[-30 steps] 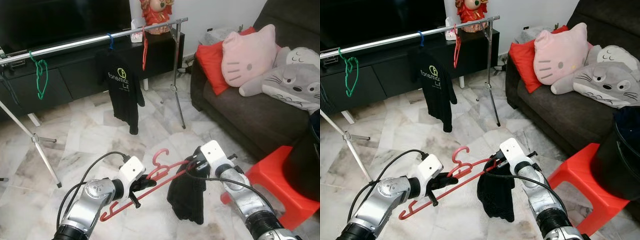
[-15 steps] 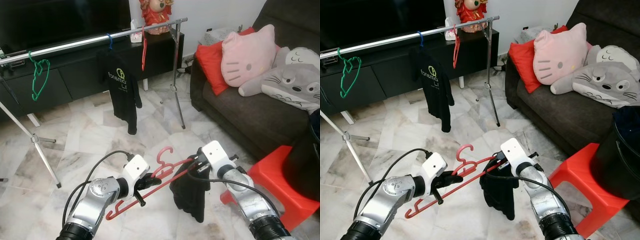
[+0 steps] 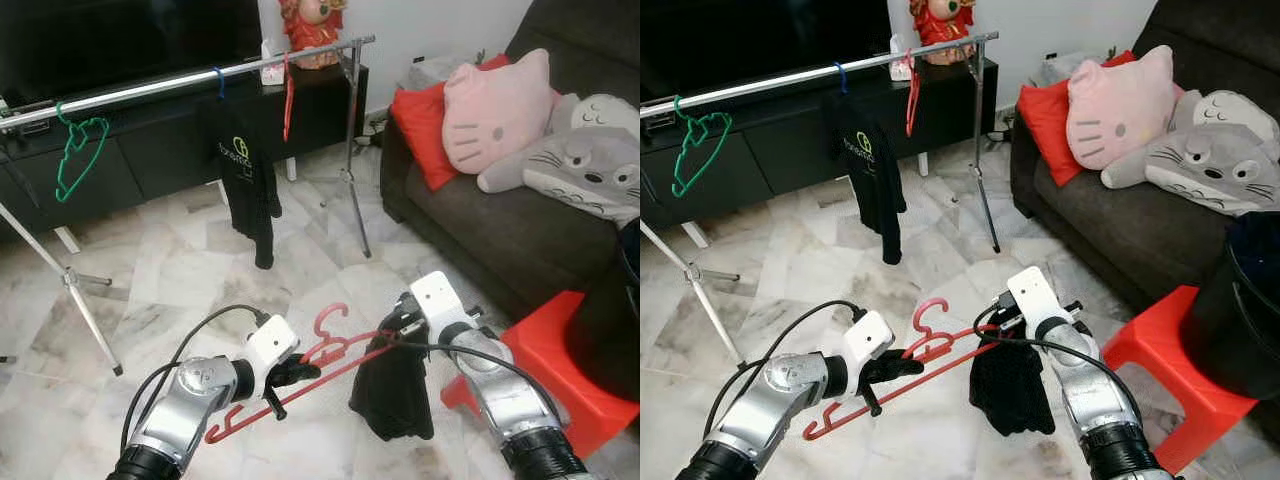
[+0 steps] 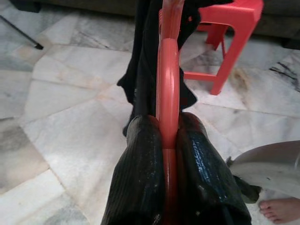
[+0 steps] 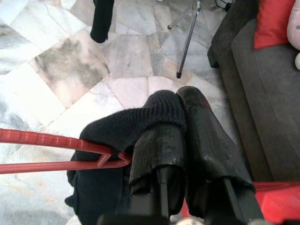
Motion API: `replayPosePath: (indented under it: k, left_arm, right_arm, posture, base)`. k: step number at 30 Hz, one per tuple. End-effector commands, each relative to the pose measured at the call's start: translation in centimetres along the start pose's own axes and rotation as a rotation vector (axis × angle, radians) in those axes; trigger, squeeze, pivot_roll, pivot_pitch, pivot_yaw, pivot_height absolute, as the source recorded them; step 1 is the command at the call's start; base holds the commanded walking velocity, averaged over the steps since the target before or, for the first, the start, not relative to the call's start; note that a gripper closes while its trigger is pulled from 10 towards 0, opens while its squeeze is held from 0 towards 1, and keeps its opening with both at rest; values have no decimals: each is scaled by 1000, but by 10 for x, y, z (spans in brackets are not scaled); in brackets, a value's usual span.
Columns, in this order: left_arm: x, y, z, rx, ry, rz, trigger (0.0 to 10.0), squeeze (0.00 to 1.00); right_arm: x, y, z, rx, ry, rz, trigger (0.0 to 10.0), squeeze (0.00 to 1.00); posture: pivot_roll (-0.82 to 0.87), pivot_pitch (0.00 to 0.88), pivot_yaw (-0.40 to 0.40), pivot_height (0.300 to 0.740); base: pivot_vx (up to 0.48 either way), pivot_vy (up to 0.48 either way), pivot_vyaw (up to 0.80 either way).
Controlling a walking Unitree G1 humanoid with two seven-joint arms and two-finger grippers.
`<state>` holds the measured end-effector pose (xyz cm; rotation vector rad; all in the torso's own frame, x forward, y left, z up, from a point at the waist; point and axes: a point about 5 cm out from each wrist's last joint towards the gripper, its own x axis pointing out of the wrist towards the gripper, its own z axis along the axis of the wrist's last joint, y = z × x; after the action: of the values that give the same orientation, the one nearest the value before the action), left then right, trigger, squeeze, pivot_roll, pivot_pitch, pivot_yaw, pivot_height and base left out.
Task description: Hang hanger
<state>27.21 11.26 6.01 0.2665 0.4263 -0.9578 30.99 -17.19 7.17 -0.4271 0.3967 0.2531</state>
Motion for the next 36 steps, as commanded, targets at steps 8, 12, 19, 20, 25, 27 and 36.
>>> replayPosePath:
  k: [8,12,19,20,25,27,36]
  left_arm:
    - [3,12,8,-5,-26,106,10000,0]
    - [3,10,10,-29,-48,74,10000,0]
    - [-3,-2,12,-80,-75,-79,10000,0]
    - [-4,-3,11,-78,-70,-91,10000,0]
    - [-8,-2,12,-86,-80,-125,10000,0]
    - [-7,-2,14,-91,-90,-117,10000,0]
    - [6,8,11,-64,-40,47,10000,0]
  right_arm:
    - [-6,1,4,12,-7,11,10000,0]
    - [-7,2,5,12,-4,20,10000,0]
    - [-7,1,8,-9,-11,29,10000,0]
    - [-7,0,8,-13,-11,27,10000,0]
    - [-5,-3,13,-36,-21,27,10000,0]
    - [-5,-2,16,-39,-31,32,10000,0]
    - [-9,5,31,14,-77,49,10000,0]
  posture:
    - [-133,0,3,740]
    - [-135,0,4,740]
    - [-132,0,6,740]
    - [-132,0,7,740]
    - [-132,0,8,740]
    - [-130,0,7,740]
    - [-134,0,6,740]
  base:
    - [0,0,0]
    - [0,0,0]
    - [0,0,0]
    - [0,0,0]
    - [0,0,0]
    - [0,0,0]
    - [0,0,0]
